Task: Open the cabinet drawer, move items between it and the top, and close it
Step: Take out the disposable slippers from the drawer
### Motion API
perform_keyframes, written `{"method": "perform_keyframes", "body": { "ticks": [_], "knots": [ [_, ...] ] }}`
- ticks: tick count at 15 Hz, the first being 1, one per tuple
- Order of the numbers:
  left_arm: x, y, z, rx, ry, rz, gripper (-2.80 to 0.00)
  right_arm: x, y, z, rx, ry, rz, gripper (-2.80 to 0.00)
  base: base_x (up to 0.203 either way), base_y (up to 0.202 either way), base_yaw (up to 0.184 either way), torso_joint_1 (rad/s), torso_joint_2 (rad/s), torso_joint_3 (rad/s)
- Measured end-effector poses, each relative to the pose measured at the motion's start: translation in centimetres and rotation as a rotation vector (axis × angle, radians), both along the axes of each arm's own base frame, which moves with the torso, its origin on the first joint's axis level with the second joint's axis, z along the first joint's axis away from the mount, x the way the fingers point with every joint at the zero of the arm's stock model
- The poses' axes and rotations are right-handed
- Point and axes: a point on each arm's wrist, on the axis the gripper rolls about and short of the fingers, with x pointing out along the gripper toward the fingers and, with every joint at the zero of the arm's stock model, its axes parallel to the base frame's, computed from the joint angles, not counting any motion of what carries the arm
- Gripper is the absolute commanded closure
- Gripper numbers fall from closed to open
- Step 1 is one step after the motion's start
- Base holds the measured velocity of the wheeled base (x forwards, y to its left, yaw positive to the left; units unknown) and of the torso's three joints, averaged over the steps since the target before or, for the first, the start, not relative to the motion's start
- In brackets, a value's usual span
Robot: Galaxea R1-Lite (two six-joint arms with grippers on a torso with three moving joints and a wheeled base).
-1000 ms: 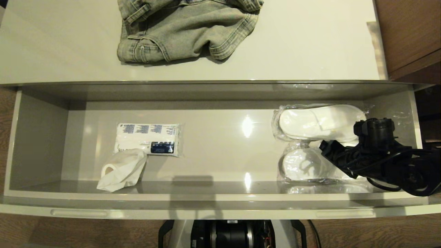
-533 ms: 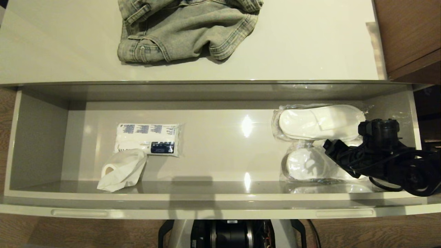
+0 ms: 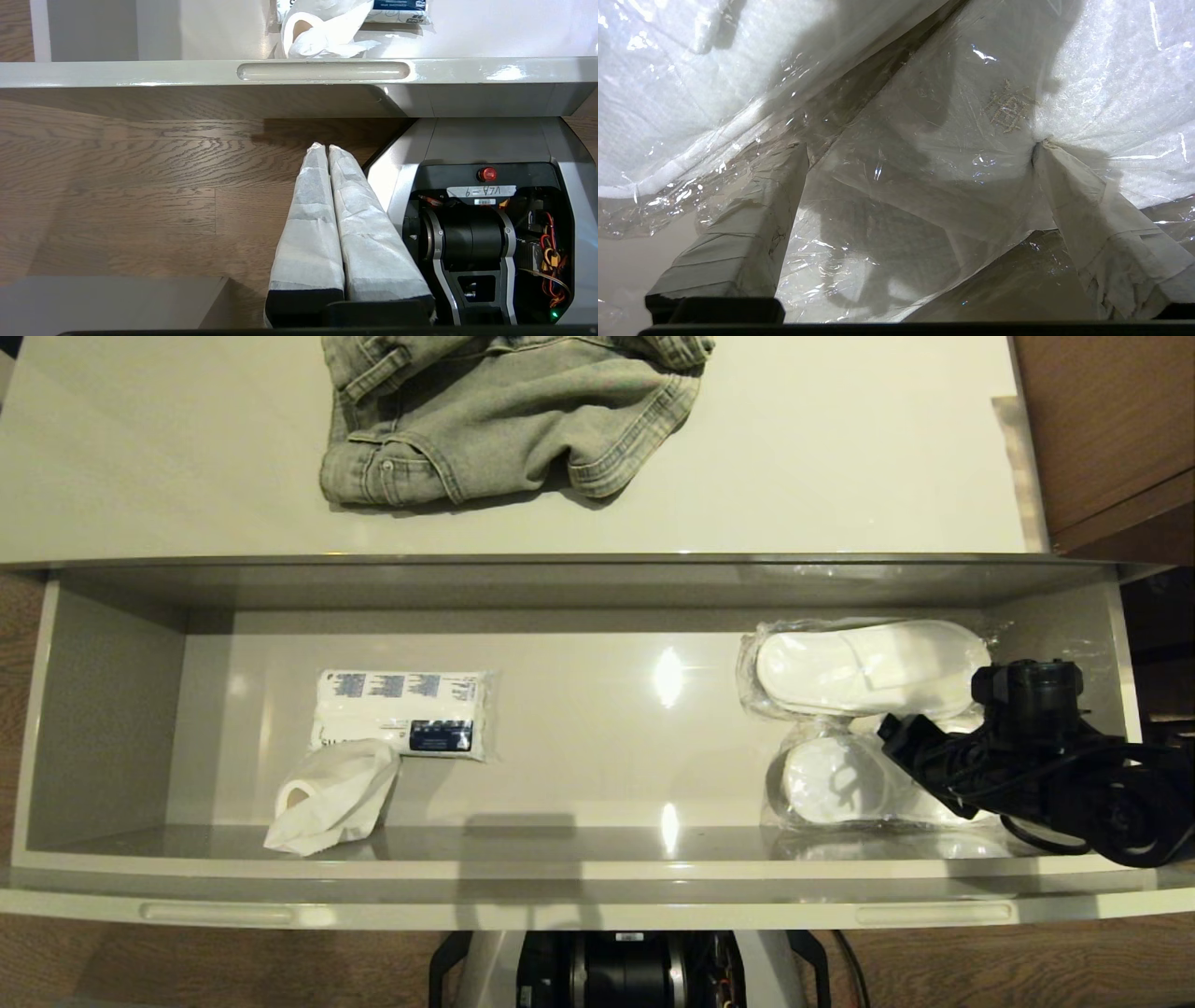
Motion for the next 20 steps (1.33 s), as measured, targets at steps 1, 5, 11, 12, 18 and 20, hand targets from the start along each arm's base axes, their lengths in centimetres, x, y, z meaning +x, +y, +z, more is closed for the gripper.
{"method": "perform_keyframes", "body": {
  "ticks": [1,5,11,12,18,20],
  "knots": [
    [0.0,0.0,0.0,0.0,0.0,0.0,0.0,0.1,-0.2,0.0,0.001,0.001,-0.007,-2.8,0.0,0.0,0.0,0.0,0.0,0.0],
    [0.0,0.0,0.0,0.0,0.0,0.0,0.0,0.3,-1.0,-0.3,0.0,0.008,-0.032,-2.8,0.0,0.0,0.0,0.0,0.0,0.0],
    [0.0,0.0,0.0,0.0,0.0,0.0,0.0,0.5,-1.9,-0.6,0.0,0.015,-0.064,-2.8,0.0,0.0,0.0,0.0,0.0,0.0],
    [0.0,0.0,0.0,0.0,0.0,0.0,0.0,0.6,-2.1,-0.8,0.0,0.018,-0.071,-2.8,0.0,0.0,0.0,0.0,0.0,0.0],
    [0.0,0.0,0.0,0.0,0.0,0.0,0.0,0.8,-2.8,-1.2,-0.003,0.03,-0.093,-2.8,0.0,0.0,0.0,0.0,0.0,0.0],
    [0.0,0.0,0.0,0.0,0.0,0.0,0.0,0.8,-2.8,-1.2,-0.004,0.032,-0.097,-2.8,0.0,0.0,0.0,0.0,0.0,0.0]
  ]
}}
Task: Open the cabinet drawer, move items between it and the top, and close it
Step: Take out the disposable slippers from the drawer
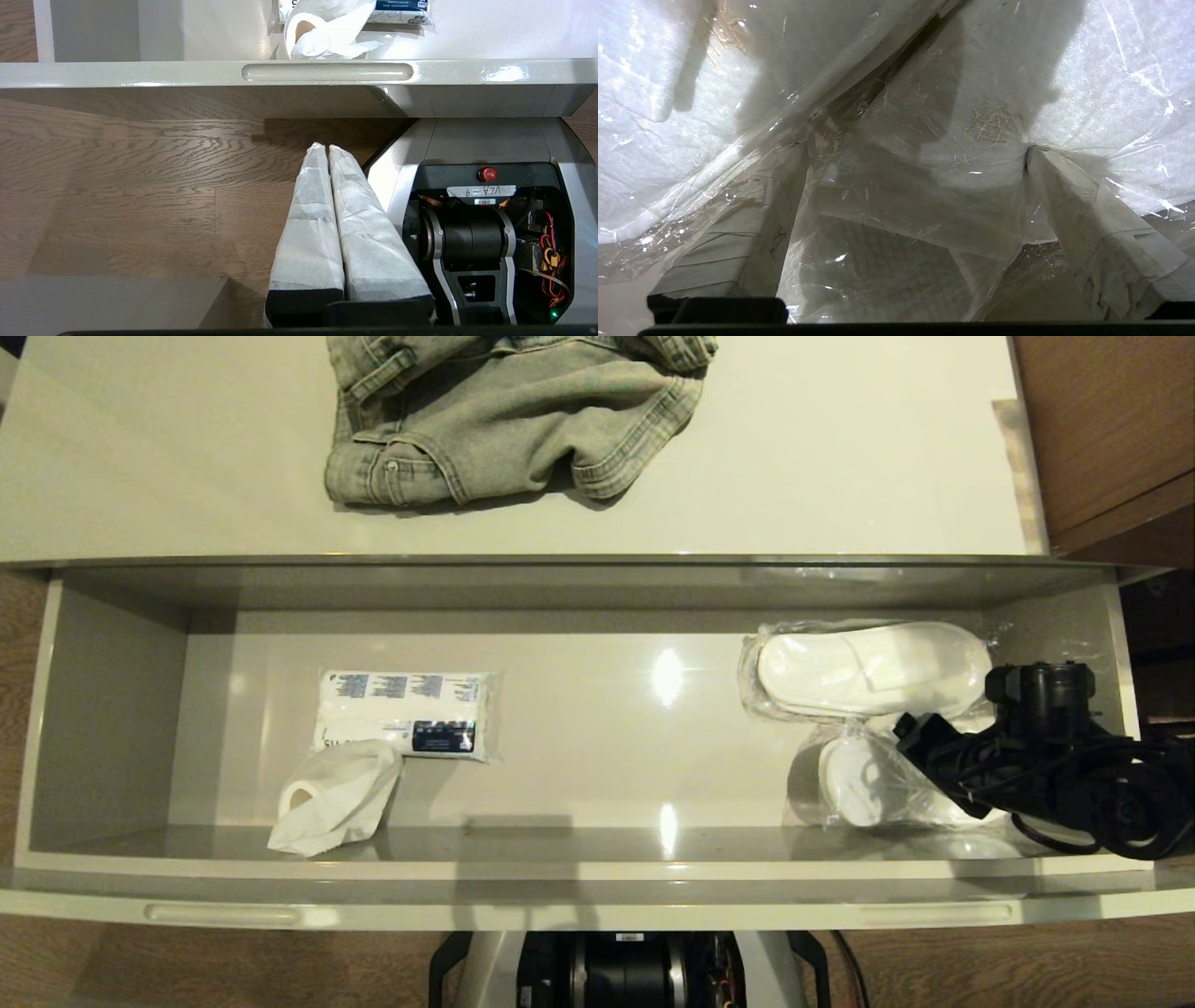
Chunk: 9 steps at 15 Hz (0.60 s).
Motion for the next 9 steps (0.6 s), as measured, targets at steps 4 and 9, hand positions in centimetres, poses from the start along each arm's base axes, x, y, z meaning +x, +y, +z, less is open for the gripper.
{"method": "perform_keyframes", "body": {
  "ticks": [4,9],
  "knots": [
    [0.0,0.0,0.0,0.001,0.0,0.0,0.0,0.0,-0.08,-0.15,-0.002,0.005,-0.001,-2.8,0.0,0.0,0.0,0.0,0.0,0.0],
    [0.0,0.0,0.0,0.0,0.0,0.0,0.0,0.07,-0.08,-0.55,-0.004,0.017,0.0,0.0,0.0,0.0,0.0,0.0,0.0,0.0]
  ]
}}
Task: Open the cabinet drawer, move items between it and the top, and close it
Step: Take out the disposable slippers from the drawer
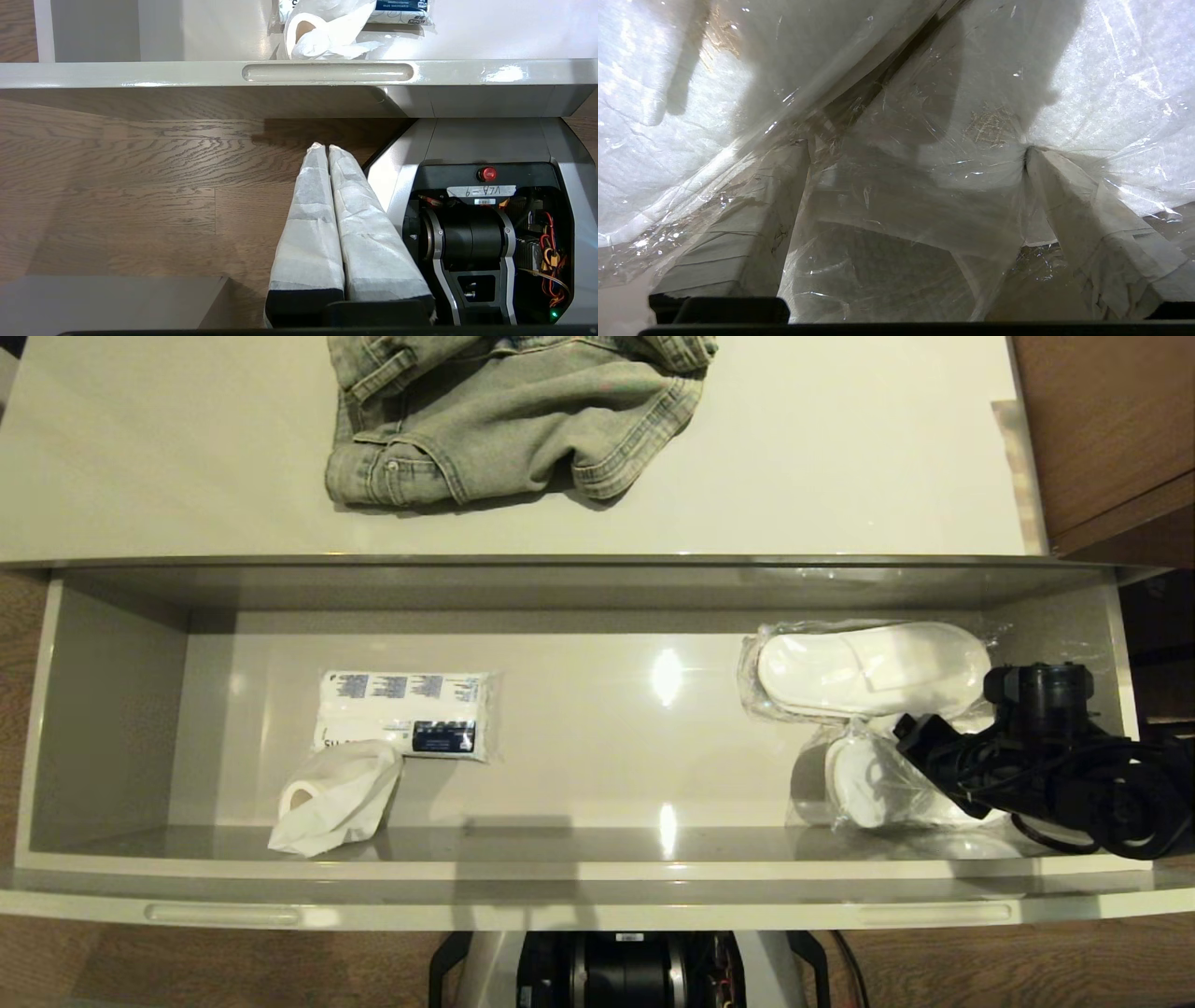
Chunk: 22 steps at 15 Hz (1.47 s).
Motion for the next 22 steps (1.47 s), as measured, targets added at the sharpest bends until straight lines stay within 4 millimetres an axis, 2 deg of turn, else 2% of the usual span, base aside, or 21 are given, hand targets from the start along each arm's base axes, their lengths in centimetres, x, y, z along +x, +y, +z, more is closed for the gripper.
{"method": "perform_keyframes", "body": {
  "ticks": [10,22],
  "knots": [
    [0.0,0.0,0.0,0.0,0.0,0.0,0.0,-0.2,0.0,-0.2,0.003,0.008,0.005,0.0,0.0,0.0,0.0,0.0,0.0,0.0],
    [0.0,0.0,0.0,0.0,0.0,-0.001,0.0,-1.5,0.2,0.9,0.026,-0.033,0.049,0.0,0.0,0.0,0.0,0.0,0.0,0.0]
  ]
}}
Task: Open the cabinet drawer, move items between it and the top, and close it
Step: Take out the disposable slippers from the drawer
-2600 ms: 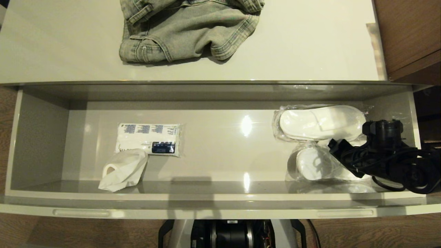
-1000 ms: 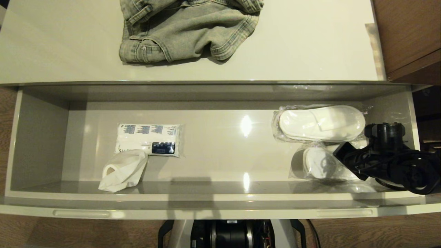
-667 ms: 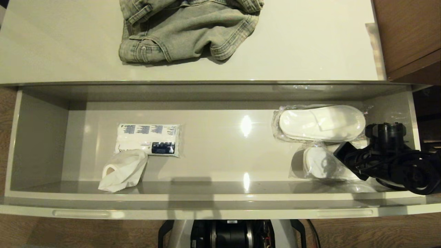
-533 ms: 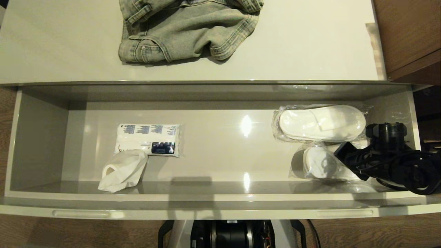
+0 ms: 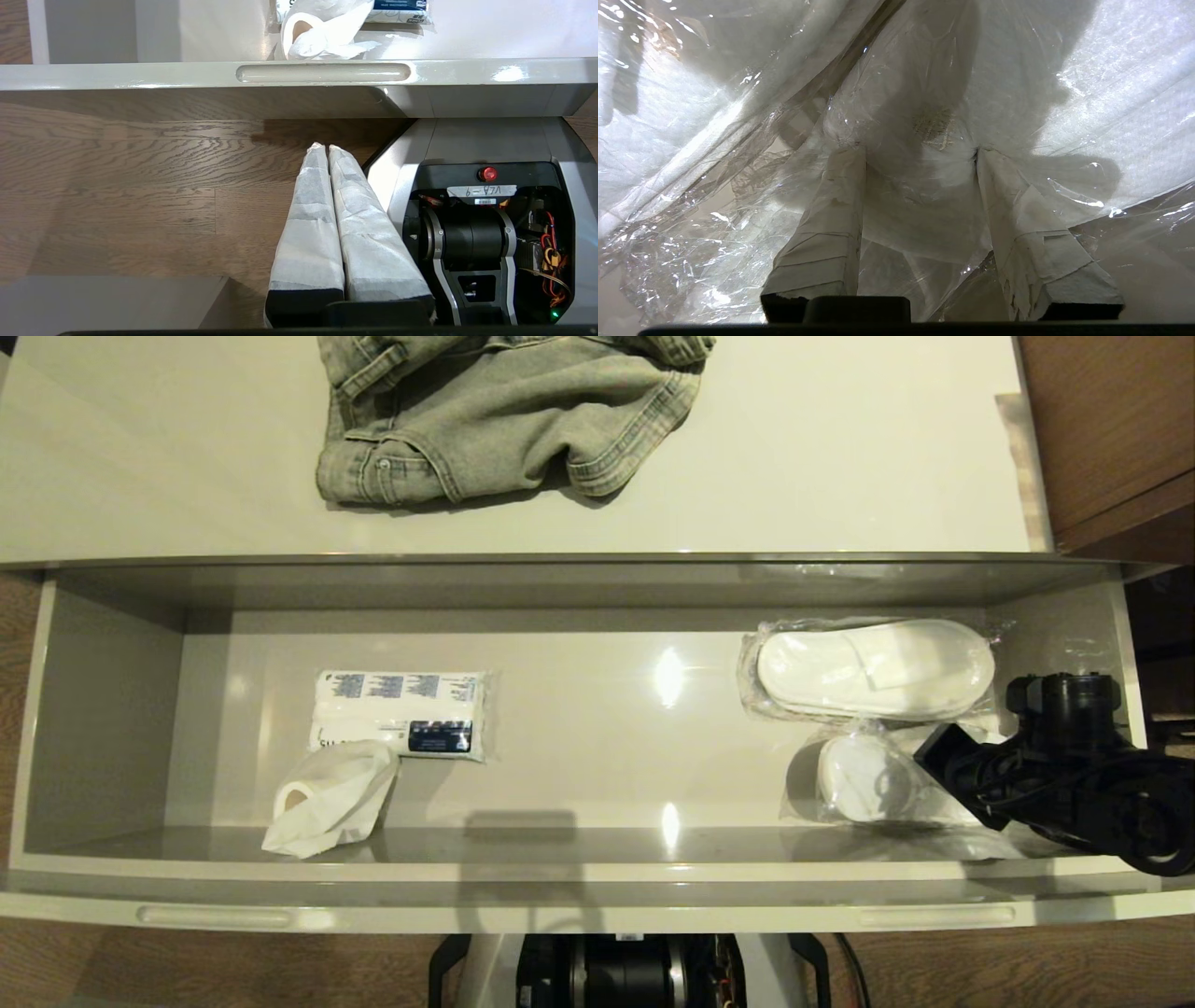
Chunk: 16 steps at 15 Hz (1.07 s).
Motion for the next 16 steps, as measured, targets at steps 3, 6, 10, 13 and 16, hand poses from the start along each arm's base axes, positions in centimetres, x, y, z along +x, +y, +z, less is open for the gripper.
{"method": "perform_keyframes", "body": {
  "ticks": [3,6,10,13,16],
  "knots": [
    [0.0,0.0,0.0,0.0,0.0,0.0,0.0,-0.1,0.0,0.1,0.001,-0.003,0.002,0.0,0.0,0.0,0.0,0.0,0.0,0.0],
    [0.0,0.0,0.0,0.0,0.0,0.001,0.0,-0.2,0.0,0.0,0.003,-0.004,0.005,0.0,0.0,0.0,0.0,0.0,0.0,0.0],
    [0.0,0.0,0.0,0.0,0.001,0.001,0.0,-0.4,0.0,0.2,0.003,-0.006,0.007,0.0,0.0,0.0,0.0,0.0,0.0,0.0],
    [0.0,0.0,0.0,0.0,0.0,0.001,0.0,-1.1,0.1,1.3,0.004,-0.026,0.04,0.0,0.0,0.0,0.0,0.0,0.0,0.0],
    [0.0,0.0,0.0,0.0,0.0,0.001,0.0,-2.0,0.3,2.2,-0.008,-0.047,0.066,0.0,0.0,0.0,0.0,0.0,0.0,0.0]
  ]
}}
